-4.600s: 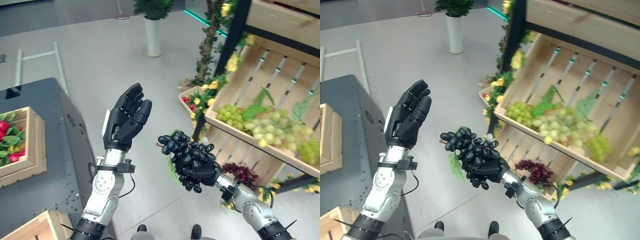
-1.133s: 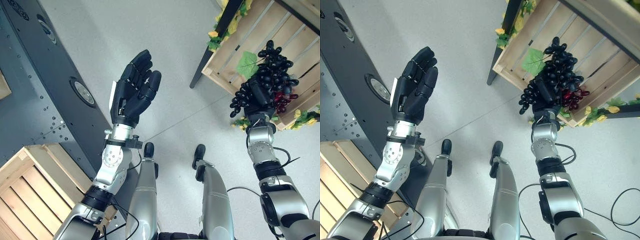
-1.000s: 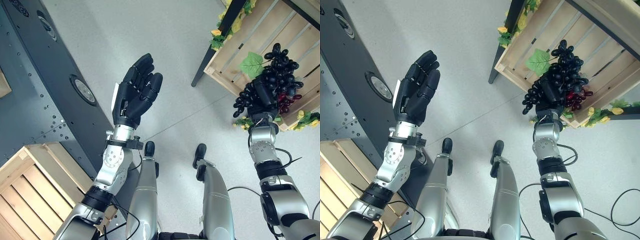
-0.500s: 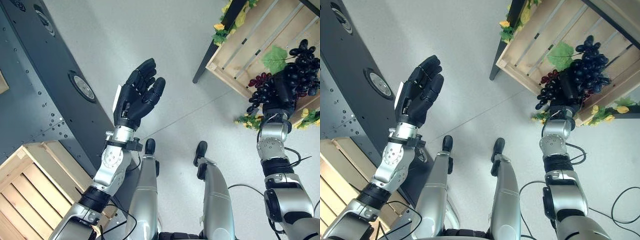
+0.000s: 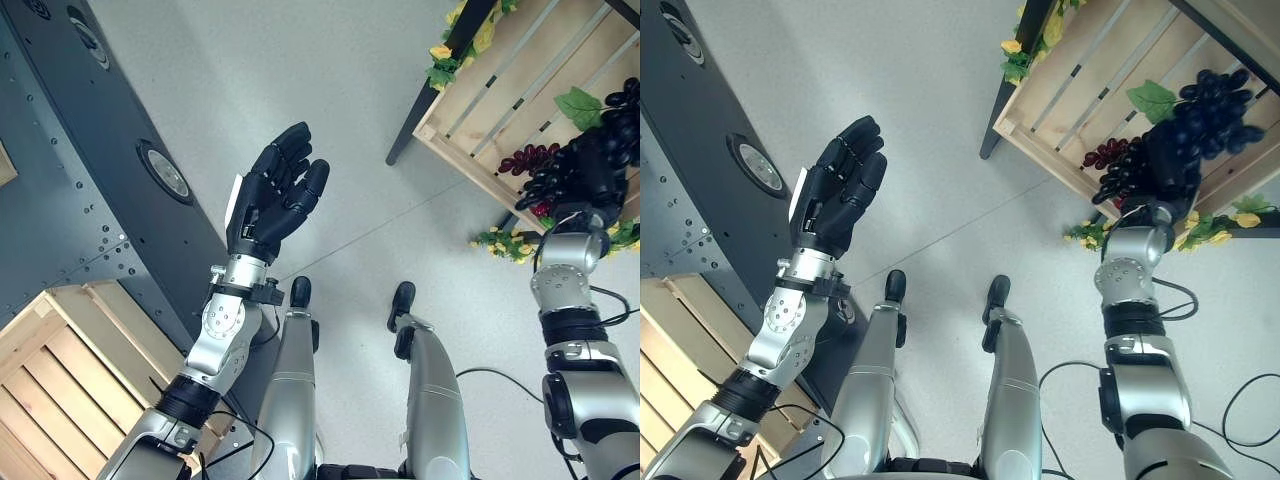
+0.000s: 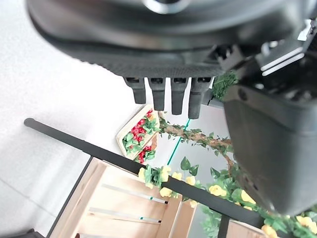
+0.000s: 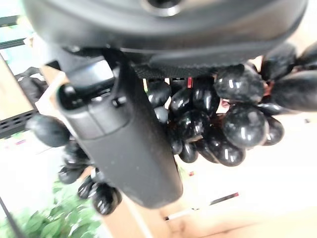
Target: Pick up the fruits from the basket on one side to the basket on the other side
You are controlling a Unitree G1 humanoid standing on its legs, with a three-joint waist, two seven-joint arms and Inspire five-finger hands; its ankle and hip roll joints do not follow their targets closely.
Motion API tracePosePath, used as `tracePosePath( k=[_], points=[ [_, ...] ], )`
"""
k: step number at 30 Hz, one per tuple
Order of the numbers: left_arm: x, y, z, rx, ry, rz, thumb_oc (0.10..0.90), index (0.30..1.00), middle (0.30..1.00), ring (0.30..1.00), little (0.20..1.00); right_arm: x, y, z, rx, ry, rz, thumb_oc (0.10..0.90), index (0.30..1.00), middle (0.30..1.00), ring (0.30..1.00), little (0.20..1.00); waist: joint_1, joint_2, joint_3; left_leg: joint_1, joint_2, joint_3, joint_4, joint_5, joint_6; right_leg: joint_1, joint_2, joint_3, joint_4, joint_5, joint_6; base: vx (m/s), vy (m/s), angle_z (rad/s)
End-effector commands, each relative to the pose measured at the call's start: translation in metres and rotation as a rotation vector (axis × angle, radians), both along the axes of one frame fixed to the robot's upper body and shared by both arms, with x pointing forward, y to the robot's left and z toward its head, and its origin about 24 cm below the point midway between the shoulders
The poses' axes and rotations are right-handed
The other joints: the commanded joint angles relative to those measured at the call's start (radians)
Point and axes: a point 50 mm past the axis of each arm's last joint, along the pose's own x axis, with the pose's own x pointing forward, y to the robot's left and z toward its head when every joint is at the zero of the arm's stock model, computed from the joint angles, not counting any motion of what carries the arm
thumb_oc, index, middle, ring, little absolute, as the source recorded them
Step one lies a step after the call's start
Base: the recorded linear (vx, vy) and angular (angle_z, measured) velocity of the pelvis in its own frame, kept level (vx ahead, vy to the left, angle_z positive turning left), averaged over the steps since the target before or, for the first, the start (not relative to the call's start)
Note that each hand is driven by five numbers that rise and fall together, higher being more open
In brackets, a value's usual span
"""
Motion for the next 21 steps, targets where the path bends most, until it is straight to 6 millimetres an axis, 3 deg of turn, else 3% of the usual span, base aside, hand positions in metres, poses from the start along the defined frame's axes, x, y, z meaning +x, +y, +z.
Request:
tracePosePath(
  k=[1,7,12,21],
  points=[
    [-0.020,-0.016,0.049,-0.034,-0.255,-0.122,0.800,0.900,0.900,0.900,0.900,-0.035,-0.040,0.082,-0.112,-0.258,-0.237,0.800,0.900,0.900,0.900,0.900,-0.011,0.033,-0.014,-0.016,-0.075,0.035,-0.038,0.038,0.099,0.068,0.033,-0.060,-0.008,0.032,-0.045,0.04,-0.012,0.00],
    [-0.019,-0.019,0.051,-0.033,-0.257,-0.128,0.800,0.900,0.900,0.900,0.900,-0.028,-0.048,0.071,-0.030,-0.068,-0.315,0.800,0.900,0.900,0.900,0.900,-0.003,0.035,-0.014,-0.014,-0.076,0.031,-0.039,0.032,0.103,0.073,0.034,-0.068,-0.009,0.022,-0.049,0.00,-0.005,0.00],
    [-0.020,-0.023,0.051,-0.022,-0.256,-0.140,0.800,0.900,0.900,0.900,0.900,-0.028,-0.048,0.083,-0.026,-0.033,-0.381,0.800,0.900,0.900,0.900,0.900,0.004,0.029,-0.014,-0.015,-0.079,0.022,-0.042,0.040,0.102,0.081,0.035,-0.080,-0.017,0.029,-0.054,0.01,-0.013,0.00],
    [-0.021,-0.022,0.053,-0.030,-0.259,-0.153,0.800,0.900,0.900,0.900,0.900,-0.016,-0.036,0.085,-0.270,0.163,-0.380,0.800,0.900,0.900,0.900,0.900,0.013,0.030,-0.014,-0.001,-0.087,0.021,-0.058,0.044,0.106,0.090,0.035,-0.081,-0.025,0.027,-0.054,0.00,0.005,0.01]
  ],
)
